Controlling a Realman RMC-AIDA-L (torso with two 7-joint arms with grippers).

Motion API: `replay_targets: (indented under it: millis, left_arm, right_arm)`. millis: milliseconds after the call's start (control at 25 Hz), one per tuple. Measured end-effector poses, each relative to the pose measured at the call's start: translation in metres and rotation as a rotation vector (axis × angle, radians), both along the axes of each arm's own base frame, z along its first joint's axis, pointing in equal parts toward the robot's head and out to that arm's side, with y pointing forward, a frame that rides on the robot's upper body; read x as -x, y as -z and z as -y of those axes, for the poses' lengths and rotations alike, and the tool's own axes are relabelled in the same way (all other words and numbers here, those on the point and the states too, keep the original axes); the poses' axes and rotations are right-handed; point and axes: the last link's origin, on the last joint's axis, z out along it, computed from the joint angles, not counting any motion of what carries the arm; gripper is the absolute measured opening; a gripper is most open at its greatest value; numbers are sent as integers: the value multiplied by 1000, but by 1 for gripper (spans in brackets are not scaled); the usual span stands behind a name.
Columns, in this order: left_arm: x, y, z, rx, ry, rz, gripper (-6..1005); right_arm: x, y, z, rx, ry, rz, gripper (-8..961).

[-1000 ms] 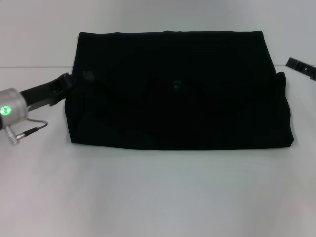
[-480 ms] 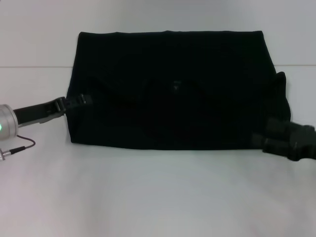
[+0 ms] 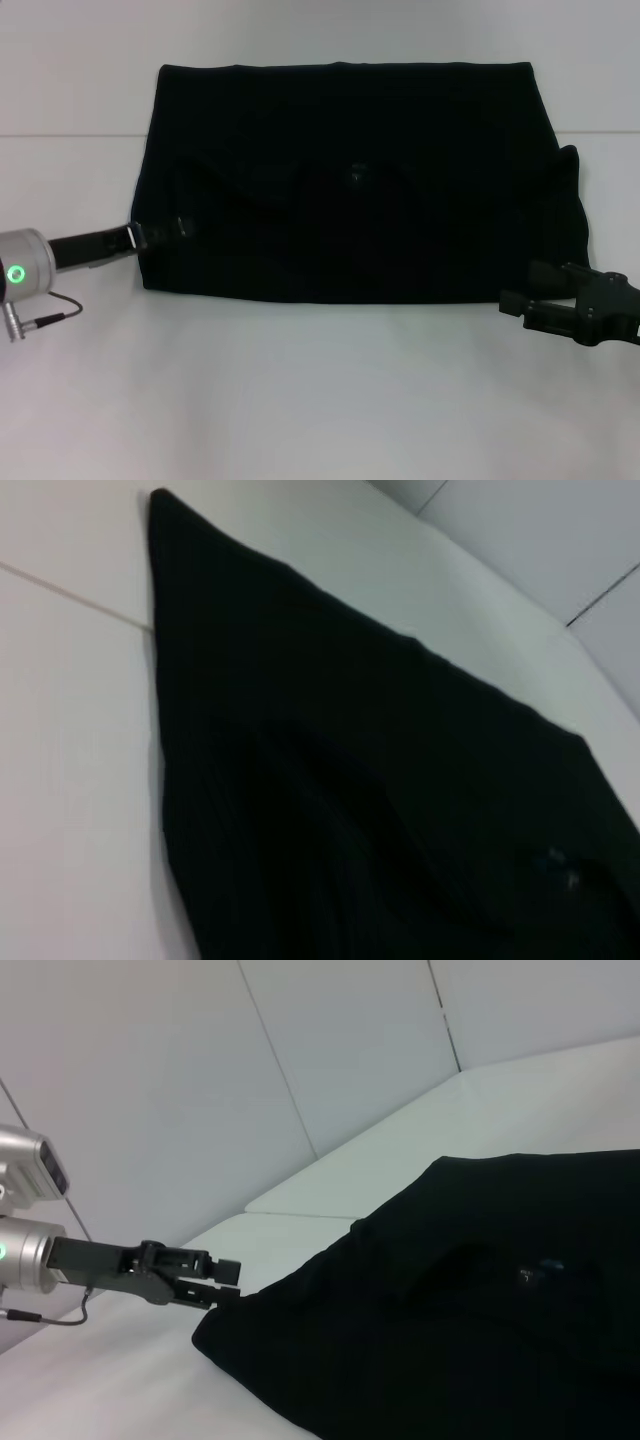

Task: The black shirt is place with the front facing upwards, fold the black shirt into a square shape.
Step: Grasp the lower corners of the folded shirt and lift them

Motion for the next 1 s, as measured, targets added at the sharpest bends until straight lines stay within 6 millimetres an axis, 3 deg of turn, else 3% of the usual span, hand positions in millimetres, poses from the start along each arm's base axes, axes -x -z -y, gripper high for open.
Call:
replay_targets:
  millis: [760, 960, 1000]
  left_arm:
    - [-2, 14, 3, 64, -21, -26, 814]
    - [-6, 14, 1, 70, -6, -32, 633]
    - [-6, 14, 1, 70, -4, -32, 548]
  right_arm:
    - [1, 1, -2, -1, 3, 1, 877]
    - [1, 1, -2, -2, 3, 3, 876]
    - [1, 1, -2, -3, 3, 3, 875]
